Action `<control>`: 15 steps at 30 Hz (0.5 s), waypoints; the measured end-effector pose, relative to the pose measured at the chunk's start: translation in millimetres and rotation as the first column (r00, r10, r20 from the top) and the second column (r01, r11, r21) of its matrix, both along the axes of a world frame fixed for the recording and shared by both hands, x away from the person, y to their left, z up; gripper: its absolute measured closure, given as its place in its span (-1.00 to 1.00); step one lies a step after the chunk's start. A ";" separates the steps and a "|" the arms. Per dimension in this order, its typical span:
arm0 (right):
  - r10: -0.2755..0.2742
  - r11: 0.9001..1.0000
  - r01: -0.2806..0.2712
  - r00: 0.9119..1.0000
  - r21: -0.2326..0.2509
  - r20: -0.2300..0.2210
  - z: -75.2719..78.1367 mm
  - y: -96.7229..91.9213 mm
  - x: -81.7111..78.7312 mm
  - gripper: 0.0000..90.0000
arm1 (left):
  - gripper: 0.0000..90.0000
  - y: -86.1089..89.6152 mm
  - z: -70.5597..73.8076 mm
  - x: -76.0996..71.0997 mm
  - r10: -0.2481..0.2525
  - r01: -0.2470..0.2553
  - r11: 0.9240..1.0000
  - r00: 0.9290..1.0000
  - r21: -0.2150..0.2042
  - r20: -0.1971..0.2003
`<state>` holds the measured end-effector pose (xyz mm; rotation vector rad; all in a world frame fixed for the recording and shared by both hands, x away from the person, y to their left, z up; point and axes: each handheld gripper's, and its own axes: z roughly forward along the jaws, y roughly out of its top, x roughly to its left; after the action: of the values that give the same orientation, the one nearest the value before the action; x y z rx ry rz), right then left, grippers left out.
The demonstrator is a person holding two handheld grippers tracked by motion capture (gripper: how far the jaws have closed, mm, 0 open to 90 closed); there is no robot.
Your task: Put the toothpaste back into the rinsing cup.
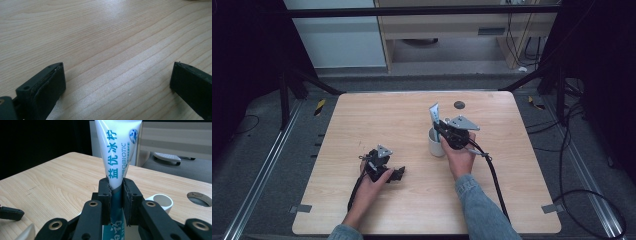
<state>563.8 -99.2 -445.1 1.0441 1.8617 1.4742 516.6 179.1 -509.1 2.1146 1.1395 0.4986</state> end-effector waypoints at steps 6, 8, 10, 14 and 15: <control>0.006 1.000 -0.006 1.000 0.001 -0.003 0.2 -1.2 0.4 0.72 | -1.00 0.1 0.0 0.0 0.000 0.000 1.000 1.000 0.001 0.000; 0.007 1.000 -0.007 1.000 0.004 -0.006 0.4 -1.2 0.5 0.72 | -1.00 0.0 0.0 0.0 0.000 0.000 1.000 1.000 0.000 0.000; 0.009 1.000 -0.009 1.000 0.007 -0.005 0.1 -1.3 0.7 0.72 | -1.00 0.0 0.0 0.0 0.000 0.000 1.000 1.000 0.000 0.000; 0.009 1.000 -0.009 1.000 0.004 -0.003 0.2 -1.4 0.4 0.71 | -1.00 0.0 0.0 0.0 0.000 0.000 1.000 1.000 0.000 0.000; 0.012 1.000 -0.012 1.000 0.002 0.001 0.4 -1.6 0.3 0.69 | -1.00 0.0 0.0 0.0 0.000 0.000 1.000 1.000 0.000 0.000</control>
<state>564.2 -100.8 -444.7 1.0345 1.8688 1.4831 516.6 179.1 -509.1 2.1151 1.1393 0.4985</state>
